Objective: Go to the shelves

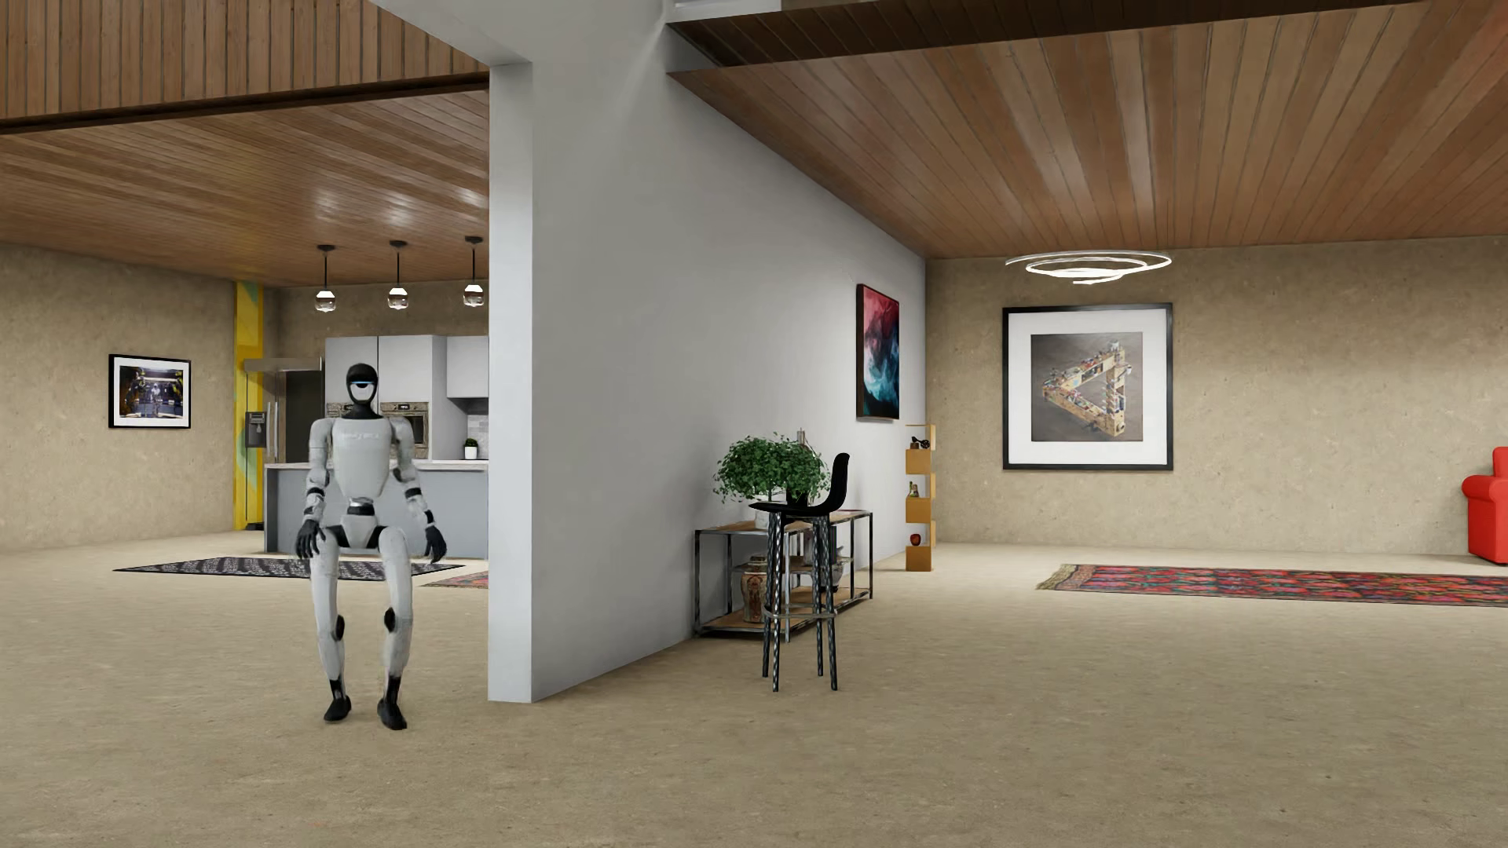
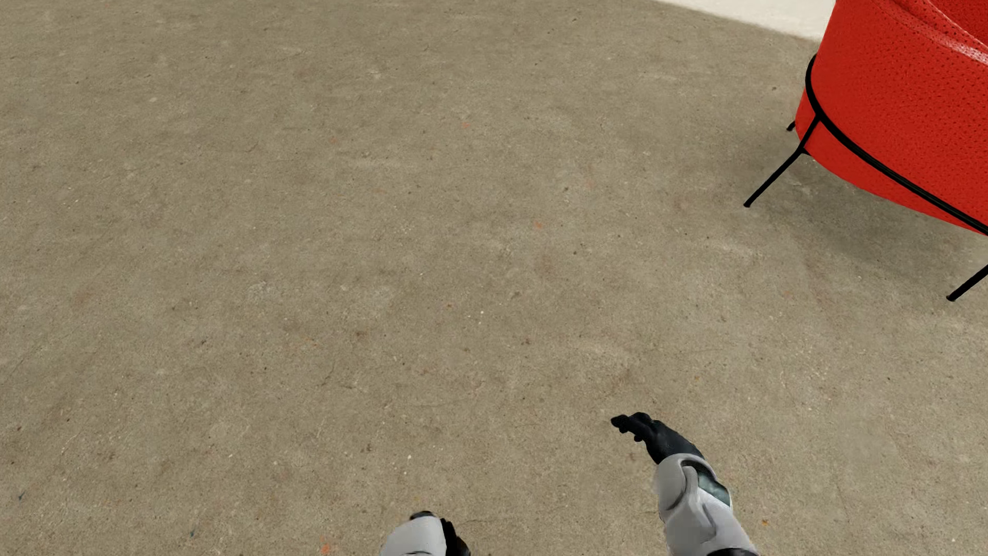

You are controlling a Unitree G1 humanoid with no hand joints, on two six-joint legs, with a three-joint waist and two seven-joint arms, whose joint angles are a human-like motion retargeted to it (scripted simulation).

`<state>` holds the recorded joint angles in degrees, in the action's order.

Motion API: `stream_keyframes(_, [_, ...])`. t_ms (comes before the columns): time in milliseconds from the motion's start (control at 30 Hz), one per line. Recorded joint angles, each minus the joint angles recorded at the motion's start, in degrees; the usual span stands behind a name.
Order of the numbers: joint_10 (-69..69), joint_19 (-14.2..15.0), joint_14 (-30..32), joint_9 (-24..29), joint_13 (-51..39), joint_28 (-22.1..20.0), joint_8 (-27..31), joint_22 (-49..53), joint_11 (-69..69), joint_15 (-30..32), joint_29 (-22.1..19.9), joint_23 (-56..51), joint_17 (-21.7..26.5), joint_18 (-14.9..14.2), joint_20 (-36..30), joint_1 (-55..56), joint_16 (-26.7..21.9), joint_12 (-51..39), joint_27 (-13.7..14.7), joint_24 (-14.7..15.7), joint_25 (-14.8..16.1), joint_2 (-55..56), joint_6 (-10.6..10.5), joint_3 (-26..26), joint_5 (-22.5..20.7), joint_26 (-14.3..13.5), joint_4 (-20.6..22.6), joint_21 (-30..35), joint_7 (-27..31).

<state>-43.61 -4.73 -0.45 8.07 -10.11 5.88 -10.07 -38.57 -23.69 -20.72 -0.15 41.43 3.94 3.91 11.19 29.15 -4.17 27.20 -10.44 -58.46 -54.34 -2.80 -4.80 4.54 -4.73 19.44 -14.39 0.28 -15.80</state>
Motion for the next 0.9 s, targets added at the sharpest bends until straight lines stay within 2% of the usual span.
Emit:
stream_keyframes(33, [14.99, 0.54, 1.61, -0.01, -3.34, 0.06, 0.36, 0.09, 2.65, -0.72, -0.72, -0.97, 0.36, -2.27, 0.95, -0.32, 0.12, 1.34, 0.45, -0.3, 0.39, -3.11, -0.27, 0.55, -0.54, 0.68, 2.02, 0.92, -2.04])
stream_keyframes(67, [29.09, 1.32, 1.44, -0.06, -5.62, 0.65, 0.44, -0.56, 5.75, -1.44, -1.1, -2.32, 0.48, -7.16, 0.65, -0.57, -0.5, 1.96, 1.24, -2.86, 1.74, -6.66, -0.3, 0.97, -0.81, 1.63, 6.18, 1.2, 1.43])
stream_keyframes(100, [35.92, 2.28, -0.58, -0.04, -7.01, 1.57, 0.26, -1.99, 7.88, -2.2, -1.66, -3.94, 0.73, -6.7, -0.69, 0.28, -1.85, 1.73, 1.88, -6.73, 2.93, -10.03, -0.12, 1.29, -0.85, 1.18, 9.3, 1.34, 7.18])
stream_keyframes(133, [35.48, 2.88, -0.99, -0.07, -7.18, 2.03, -0.92, -3.87, 7.97, -3.26, -2.82, -5.61, 1.09, -8.45, -1.92, 0.85, -3.64, 0.77, 2.33, -11.26, 3.53, -12.75, -0.09, 1.15, -0.97, 1.22, 10.05, 1.67, 5.18])
stream_keyframes(167, [30.88, 3.05, 2.03, -0.02, -6.4, 1.39, -2.06, -5.59, 7.32, -3.69, -3.94, -7.17, 1.41, -4.83, -2.78, 0.89, -5.09, -0.98, 2.91, -15.72, 4.31, -15.16, 0.1, 1.04, -0.72, 2.0, 9.78, 1.96, 1.11])
stream_keyframes(200, [25.88, 3.39, 2.65, 0.15, -5.05, -0.49, -2.39, -5.68, 5.24, -2.25, -3.71, -8.34, 1.9, 1.22, -1.04, 0.95, -4.84, -3.21, 4.11, -16.92, 4.64, -17.26, 0.68, 1.22, 0.31, 3.12, 9.55, 2.93, -1.36])
stream_keyframes(233, [22.32, 3.89, 6.49, 0.3, -3.01, -3.32, -2.59, -3.75, 1.19, 1.71, -4.48, -8.84, 1.95, 2.98, 3.52, -0.39, -3.36, -5.31, 3.87, -14.09, 4.29, -18.3, 1.54, 1.61, 1.93, 4.65, 9.02, 3.84, -3.23])
stream_keyframes(267, [18.1, 2.12, 7.21, 0.56, -0.39, -5.8, -2.47, -1.22, -5.68, 7.15, -4.58, -8.48, 2.12, 4.57, 8.02, -1.25, -1.74, -7.65, 3.89, -9.61, 3.67, -17.43, 2.67, 2.05, 3.96, 5.64, 9.13, 4.78, -4.25])
stream_keyframes(300, [14.28, 3.36, 4.59, 0.89, 2.39, -7.42, -2.68, 1.15, -16.85, 12.83, -3.64, -7.22, 2.44, 6.26, 12.03, -2.1, -0.07, -10.73, 3.14, -3.83, 2.78, -14.13, 3.84, 2.35, 6.78, 6.23, 9.83, 5.32, -4.8])
stream_keyframes(333, [12.18, 5.09, 1.52, 1.18, 5.43, -8.13, -3.11, 2.17, -29.37, 19.79, -2.27, -5.33, 2.5, 6.78, 13.72, -3.89, 0.84, -14.1, 1.59, 0.65, 2.48, -9.34, 4.98, 2.35, 10.67, 6.03, 11.34, 4.95, -4.96])
stream_keyframes(367, [11.72, 5.66, -1.16, 1.39, 8.44, -8.02, -2.3, 1.36, -40.28, 23.59, -0.45, -2.82, 2.56, 6.59, 12.6, -6.65, 0.73, -17.8, 0.18, 2.42, 2.11, -4.1, 6.12, 1.91, 13.74, 5.61, 13.41, 4.43, -4.58])
stream_keyframes(400, [12.49, 3.03, -3.29, 1.51, 11.87, -7.68, -1.13, -1.01, -48.43, 20.78, 1.47, -0.02, 3.01, 6.37, 10.17, -10.11, 0.06, -21.51, -1.06, 1.33, 1.94, 1.41, 7.13, 1.16, 15.82, 4.32, 15.57, 3.57, -3.67])
stream_keyframes(433, [14.1, 2.55, -4.84, 1.55, 15.05, -6.8, 0.53, -3.73, -54.23, 18.37, 2.94, 2.7, 2.66, 5.98, 5.14, -13.86, -0.72, -26.07, -3.33, -2.14, 1.42, 7.12, 7.89, 0.18, 17.18, 2.92, 17.55, 2.73, -2.47])
stream_keyframes(500, [18.81, 0.67, -6.88, 1.4, 21.16, -6.3, 3.11, -4.81, -57.61, 18.77, 4.66, 6.3, 2.47, 5.2, -5.76, -21.9, -1.95, -33.65, -5.89, -9.57, 0.61, 17.67, 8.81, -2.21, 19.56, -3.74, 21.15, -0.17, 1.0])
stream_keyframes(533, [20.9, 0.89, -8.08, 1.18, 24.79, -6.15, 4.01, -3.41, -55.21, 18.3, 4.94, 6.24, 2.2, 4.82, -9.96, -25.65, -1.88, -36.96, -6.58, -11.24, 0.94, 22.14, 9.05, -3.45, 19.54, -7.72, 22.39, -2.12, 3.17])
stream_keyframes(567, [22.97, -0.2, -9.3, 0.93, 28.6, -6.81, 3.69, -0.83, -50.13, 18.38, 5.03, 5.33, 1.68, 4.5, -12.53, -29.21, -1.33, -39.76, -6.51, -11.1, 1.85, 25.78, 9.26, -4.54, 20.15, -10.23, 23.36, -4.04, 5.38])
stream_keyframes(600, [24.65, 0.15, -10.64, 0.67, 32.4, -7.4, 3.4, 2.58, -42.67, 18.08, 4.83, 4.18, 1.2, 4.06, -13.85, -32.54, -0.32, -41.81, -5.37, -9.12, 2.99, 28.58, 9.46, -5.44, 20.02, -11.8, 24.11, -5.8, 7.25])
stream_keyframes(633, [26.23, 1.06, -12.01, 0.38, 35.92, -7.72, 2.62, 6.68, -32.44, 19.08, 4.13, 3.22, 0.79, 3.55, -14.35, -35.68, 0.94, -43.13, -5.02, -5.85, 3.82, 30.33, 9.68, -6.1, 19.93, -12.21, 24.75, -7.36, 8.71])
stream_keyframes(667, [27.61, 2.75, -13.38, 0.08, 38.74, -8.36, 2.48, 11.45, -18.75, 20.23, 3.92, 2.25, 0.21, 3.04, -14.19, -38.36, 2.49, -43.81, -5.26, -0.72, 4.66, 30.66, 9.89, -6.6, 18.63, -12.79, 25.31, -8.9, 9.93])
stream_keyframes(700, [28.62, 3.69, -14.87, -0.15, 40.87, -8.18, 4.48, 16.12, -2.96, 21.4, 4.5, 1.67, -0.47, 2.55, -13.89, -40.71, 3.78, -44.13, -5.22, 5.1, 5.03, 29.87, 10.04, -6.95, 15.98, -12.85, 25.58, -9.99, 10.92])
stream_keyframes(733, [29.43, 5.91, -16.33, -0.22, 42.36, -7.68, 7.34, 20.54, 10.45, 20.5, 4.26, 1.39, -1.16, 2.49, -13.5, -43.05, 5.0, -44.31, -5.73, 11.28, 4.63, 28.88, 10.06, -7.09, 13.5, -11.97, 25.62, -10.85, 11.57])
stream_keyframes(767, [28.8, 8.4, -17.54, -0.02, 43.22, -7.6, 7.63, 24.61, 15.26, 17.63, 4.76, 1.43, -1.53, 2.61, -12.76, -45.16, 6.21, -44.22, -6.24, 18.36, 3.98, 29.61, 10.08, -7.03, 11.77, -10.66, 25.57, -11.48, 11.41])
stream_keyframes(800, [27.74, 10.68, -17.97, 0.22, 42.89, -7.48, 4.13, 28.08, 14.48, 18.97, 6.22, 1.95, -1.44, 2.65, -11.88, -47.15, 6.25, -43.75, -6.43, 24.87, 3.15, 30.12, 10.09, -6.87, 10.38, -9.16, 25.2, -11.59, 10.3])
stream_keyframes(833, [26.19, 8.46, -18.04, 0.36, 42.11, -7.62, 2.87, 30.52, 8.27, 20.41, 6.57, 2.09, -0.94, 2.42, -11.43, -49.11, 5.31, -43.3, -6.48, 28.93, 1.81, 31.27, 9.89, -7.07, 9.04, -8.18, 24.58, -11.61, 8.99])
stream_keyframes(867, [24.0, 6.73, -15.95, 0.3, 41.41, -7.66, 3.4, 31.47, 1.99, 19.49, 5.79, 1.24, -1.07, 1.6, -11.68, -51.21, 4.07, -42.94, -6.43, 29.93, 1.3, 31.67, 9.5, -7.52, 7.66, -7.1, 23.9, -12.65, 8.21])
stream_keyframes(900, [20.59, 3.82, -12.8, 0.1, 41.07, -7.88, 3.81, 31.29, -1.61, 23.44, 4.41, -0.33, -2.23, 0.15, -12.86, -52.22, 2.08, -42.82, -6.12, 26.6, 2.1, 30.93, 9.0, -8.08, 6.82, -5.99, 22.61, -14.6, 7.89])
